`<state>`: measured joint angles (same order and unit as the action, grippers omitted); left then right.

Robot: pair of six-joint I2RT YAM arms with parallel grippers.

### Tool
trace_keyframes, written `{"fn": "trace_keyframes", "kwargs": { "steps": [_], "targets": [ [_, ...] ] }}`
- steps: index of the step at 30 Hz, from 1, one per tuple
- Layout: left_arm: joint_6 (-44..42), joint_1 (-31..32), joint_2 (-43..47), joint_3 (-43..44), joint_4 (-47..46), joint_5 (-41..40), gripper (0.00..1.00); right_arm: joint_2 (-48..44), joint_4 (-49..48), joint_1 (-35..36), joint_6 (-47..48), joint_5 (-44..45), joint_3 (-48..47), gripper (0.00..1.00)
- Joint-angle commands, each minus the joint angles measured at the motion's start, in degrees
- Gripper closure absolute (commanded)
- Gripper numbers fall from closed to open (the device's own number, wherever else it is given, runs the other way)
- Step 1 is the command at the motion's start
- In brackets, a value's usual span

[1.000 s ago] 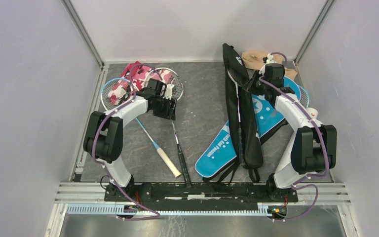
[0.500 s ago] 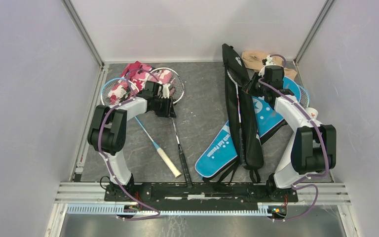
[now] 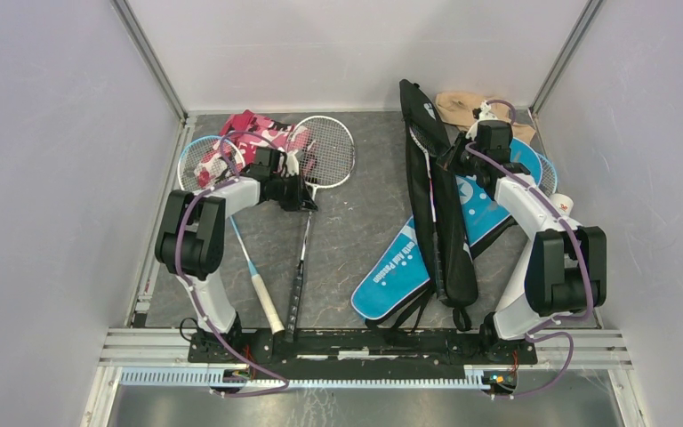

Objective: Pack up the badminton gear
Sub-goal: Pick up the racket from the center of the board.

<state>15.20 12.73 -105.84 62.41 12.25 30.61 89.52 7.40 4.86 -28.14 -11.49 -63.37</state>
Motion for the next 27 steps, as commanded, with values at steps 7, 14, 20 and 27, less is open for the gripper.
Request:
{"fn": "trace_keyframes", "kwargs": {
  "steps": [7,14,20,27],
  "targets": [
    [0.1,0.1,6.7,7.3,2.3,16.0,0.98,-1.3,-2.0,-0.2,0.6,2.2,-2.7,1.0],
    [-5.2,2.7,10.7,9.2,11.1,17.0,0.98,0.4,-1.0,-0.2,0.5,2.9,-6.2,1.0],
    [-5.0,6.2,10.8,7.4,11.0,17.3,0.98,1.4,-0.7,-0.1,0.7,3.6,-7.3,1.0],
    [-6.8,13.0,8.8,11.8,16.1,8.5,0.98,1.2,-0.5,0.2,0.6,3.7,-7.7,1.0]
  ]
}}
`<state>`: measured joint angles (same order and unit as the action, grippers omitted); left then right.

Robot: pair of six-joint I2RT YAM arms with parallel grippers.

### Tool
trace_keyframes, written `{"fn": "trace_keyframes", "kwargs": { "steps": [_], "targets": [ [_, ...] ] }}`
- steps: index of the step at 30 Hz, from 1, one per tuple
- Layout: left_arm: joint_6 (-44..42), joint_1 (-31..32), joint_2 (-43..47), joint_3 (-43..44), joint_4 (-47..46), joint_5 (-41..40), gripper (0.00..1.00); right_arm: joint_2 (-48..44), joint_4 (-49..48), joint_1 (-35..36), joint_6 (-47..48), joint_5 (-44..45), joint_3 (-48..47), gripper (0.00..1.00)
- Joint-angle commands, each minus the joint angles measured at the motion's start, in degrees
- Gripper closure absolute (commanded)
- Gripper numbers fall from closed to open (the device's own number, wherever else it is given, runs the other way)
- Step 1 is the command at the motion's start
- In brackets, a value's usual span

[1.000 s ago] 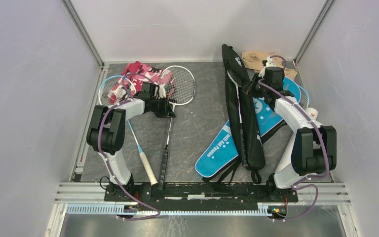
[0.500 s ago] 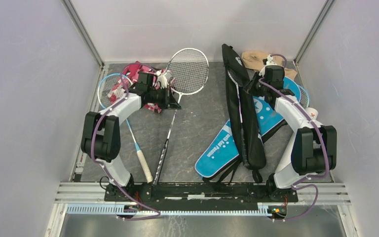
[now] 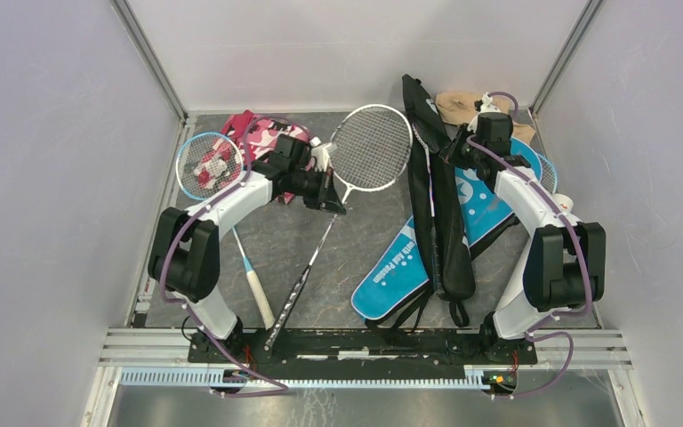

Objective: Pack up the badminton gear
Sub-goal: Pick up the racket from the center of the board, then place the racket in the racket bag.

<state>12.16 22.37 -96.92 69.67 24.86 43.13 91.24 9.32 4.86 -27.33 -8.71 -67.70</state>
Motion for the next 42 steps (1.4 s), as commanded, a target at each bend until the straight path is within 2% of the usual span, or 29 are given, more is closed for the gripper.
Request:
{"fn": "trace_keyframes", "kwargs": {
  "steps": [1,14,23,29,33,42],
  "targets": [
    [-3.9,4.4,-0.7,5.1,4.3,-5.2,0.98,-0.5,-2.4,0.2,-0.2,0.9,-3.4,1.0],
    [-1.4,13.6,-10.8,15.9,9.2,-16.0,0.98,-1.3,-2.3,1.4,-0.1,1.2,-3.1,1.0],
    [2.5,18.0,-17.0,23.8,9.9,-17.9,0.98,-0.4,-2.7,2.6,0.1,1.2,-2.5,1.0],
    [7.5,19.6,-22.5,29.7,8.9,-12.0,0.98,0.2,-3.0,3.4,0.1,1.3,-1.9,1.0],
    [12.1,19.8,-23.4,29.3,2.8,-7.8,0.97,0.5,-3.4,3.5,0.1,1.1,-1.2,1.0],
    [19.4,20.1,-24.8,27.3,-8.9,-4.5,0.83,2.2,-3.7,3.6,-0.2,0.6,-1.3,1.0]
  ]
}}
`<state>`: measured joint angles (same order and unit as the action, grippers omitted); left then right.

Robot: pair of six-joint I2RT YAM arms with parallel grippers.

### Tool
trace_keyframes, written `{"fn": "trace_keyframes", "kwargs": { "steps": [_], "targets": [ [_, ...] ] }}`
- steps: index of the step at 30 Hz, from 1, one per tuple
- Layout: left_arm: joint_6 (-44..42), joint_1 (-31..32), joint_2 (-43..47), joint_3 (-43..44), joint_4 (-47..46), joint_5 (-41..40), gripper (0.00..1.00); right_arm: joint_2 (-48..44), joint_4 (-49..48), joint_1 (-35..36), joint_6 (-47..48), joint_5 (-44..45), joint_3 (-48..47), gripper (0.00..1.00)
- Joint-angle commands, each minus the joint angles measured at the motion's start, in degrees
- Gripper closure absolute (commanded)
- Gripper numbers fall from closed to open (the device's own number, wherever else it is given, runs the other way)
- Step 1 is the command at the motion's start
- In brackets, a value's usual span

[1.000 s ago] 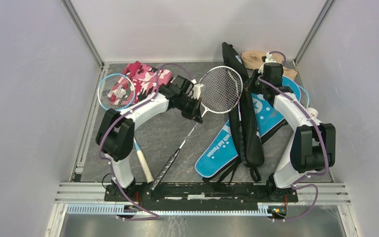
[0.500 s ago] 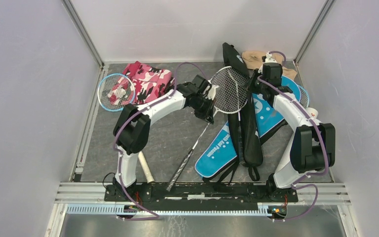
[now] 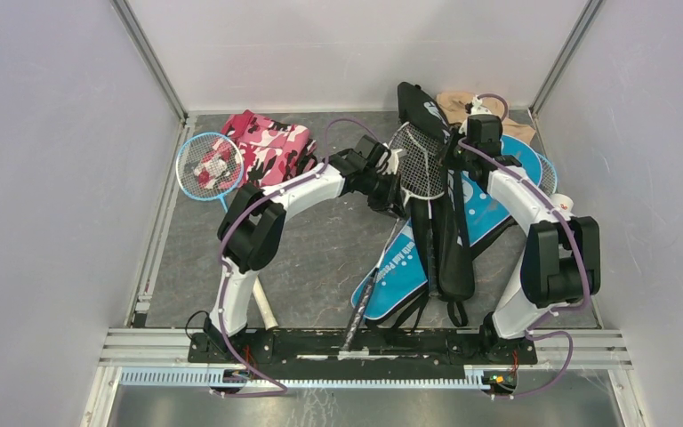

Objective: Pack up the badminton gear
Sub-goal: Place the racket in the racket bag.

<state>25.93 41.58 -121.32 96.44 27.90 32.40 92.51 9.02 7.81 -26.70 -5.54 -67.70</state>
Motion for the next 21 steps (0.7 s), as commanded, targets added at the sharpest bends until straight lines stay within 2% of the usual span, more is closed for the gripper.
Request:
{"fn": "trace_keyframes", "kwargs": {
  "steps": [1,8,12,21],
  "targets": [
    [7.2,0.9,-1.1,0.4,-13.1,6.7,0.81,1.2,-3.4,0.7,-0.9,-2.8,-1.4,1.0],
    [13.2,0.9,-4.3,0.5,-22.7,7.9,0.73,2.0,-3.5,0.7,-1.3,-3.0,-2.2,1.0],
    [13.7,0.9,-5.7,0.3,-24.9,8.1,0.7,2.4,-3.2,0.7,-1.2,-3.2,-2.9,1.0],
    [12.4,0.9,-1.0,-10.7,-31.2,9.4,0.47,3.3,-2.5,0.7,-1.0,-3.1,-4.6,1.0]
  ]
}}
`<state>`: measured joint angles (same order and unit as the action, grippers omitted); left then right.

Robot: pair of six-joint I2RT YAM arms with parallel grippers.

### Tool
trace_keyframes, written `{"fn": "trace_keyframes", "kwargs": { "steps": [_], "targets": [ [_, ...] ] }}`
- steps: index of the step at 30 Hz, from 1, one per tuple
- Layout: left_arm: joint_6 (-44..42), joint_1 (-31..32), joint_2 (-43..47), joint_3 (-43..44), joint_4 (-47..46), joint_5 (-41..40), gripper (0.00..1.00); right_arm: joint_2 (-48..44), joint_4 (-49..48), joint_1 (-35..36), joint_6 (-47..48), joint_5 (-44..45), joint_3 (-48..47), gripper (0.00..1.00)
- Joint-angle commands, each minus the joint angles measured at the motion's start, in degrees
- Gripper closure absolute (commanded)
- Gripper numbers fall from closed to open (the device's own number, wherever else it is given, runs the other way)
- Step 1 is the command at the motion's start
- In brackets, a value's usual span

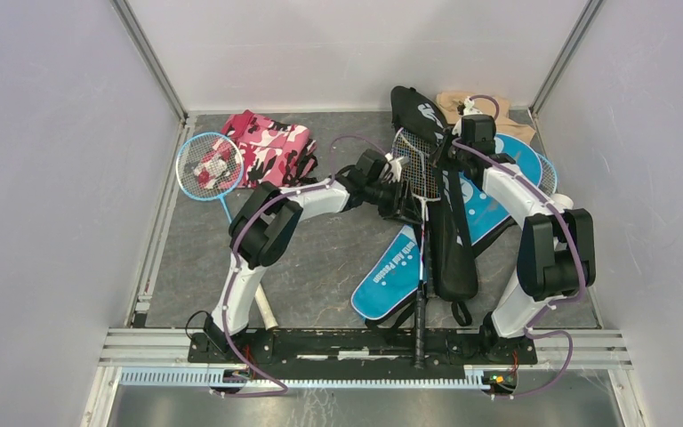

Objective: Pack up the badminton gear
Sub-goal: Place the racket in the racket bag.

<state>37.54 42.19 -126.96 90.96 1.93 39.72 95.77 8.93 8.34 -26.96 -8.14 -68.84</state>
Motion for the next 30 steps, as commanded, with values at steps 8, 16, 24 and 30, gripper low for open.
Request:
{"fn": "trace_keyframes", "kwargs": {
  "steps": [8,16,24,30],
  "targets": [
    [0.2,2.7,11.6,-18.4,-14.3,3.4,0.31,0.0,-2.3,-0.2,-0.2,0.0,-3.6,1.0],
    [0.1,6.0,14.4,-25.5,-21.8,4.7,0.29,-0.1,-2.1,-0.3,0.2,0.2,-3.3,1.0],
    [-0.9,7.9,13.0,-26.2,-22.4,3.1,0.33,-0.7,-2.4,-0.3,0.4,0.0,-2.4,1.0],
    [-0.6,9.4,11.8,-26.7,-24.2,2.4,0.42,-0.8,-2.4,-0.3,0.4,-0.4,-2.3,1.0]
  ]
}}
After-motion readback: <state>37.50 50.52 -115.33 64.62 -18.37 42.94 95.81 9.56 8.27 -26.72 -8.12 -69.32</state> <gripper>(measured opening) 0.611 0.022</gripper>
